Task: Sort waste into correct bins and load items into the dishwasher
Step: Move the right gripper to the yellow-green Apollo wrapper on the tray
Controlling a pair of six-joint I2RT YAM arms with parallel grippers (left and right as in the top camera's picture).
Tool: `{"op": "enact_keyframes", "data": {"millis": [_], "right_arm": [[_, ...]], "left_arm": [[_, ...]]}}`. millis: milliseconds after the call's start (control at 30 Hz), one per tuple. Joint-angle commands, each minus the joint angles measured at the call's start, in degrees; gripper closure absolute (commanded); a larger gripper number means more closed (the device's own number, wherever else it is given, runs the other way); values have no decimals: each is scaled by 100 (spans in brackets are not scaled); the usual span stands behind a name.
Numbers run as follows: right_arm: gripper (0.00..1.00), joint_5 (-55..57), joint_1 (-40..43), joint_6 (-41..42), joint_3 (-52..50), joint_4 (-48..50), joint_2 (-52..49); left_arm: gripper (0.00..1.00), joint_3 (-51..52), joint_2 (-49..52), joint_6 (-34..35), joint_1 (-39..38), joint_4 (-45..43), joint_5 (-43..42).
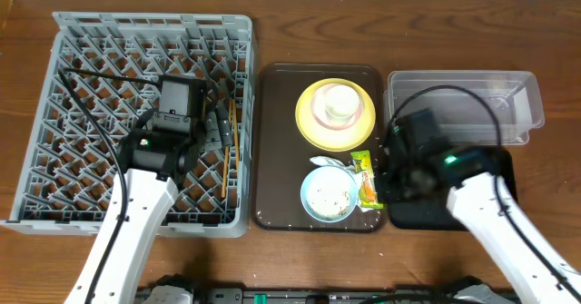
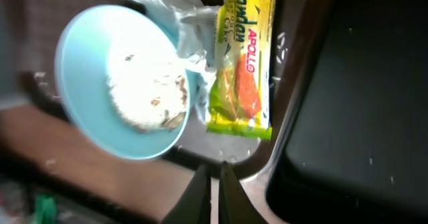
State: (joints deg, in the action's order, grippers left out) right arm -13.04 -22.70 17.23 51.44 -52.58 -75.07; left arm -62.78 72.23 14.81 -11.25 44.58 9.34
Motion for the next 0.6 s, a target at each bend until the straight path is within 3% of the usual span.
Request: {"op": "enact_keyframes", "data": {"millis": [0, 167, 400, 567], "right_arm": [[99, 787, -487, 955, -428, 678, 4], [98, 994, -1117, 1585, -1012, 1803, 4], [99, 2109, -1692, 1832, -1220, 2052, 4], [99, 2269, -1880, 1860, -1220, 2295, 4]], "left_arm": [[7, 2, 11, 9, 35, 0, 26], [7, 2, 11, 9, 35, 0, 28], [7, 2, 11, 9, 35, 0, 26], [7, 2, 11, 9, 35, 0, 26]]}}
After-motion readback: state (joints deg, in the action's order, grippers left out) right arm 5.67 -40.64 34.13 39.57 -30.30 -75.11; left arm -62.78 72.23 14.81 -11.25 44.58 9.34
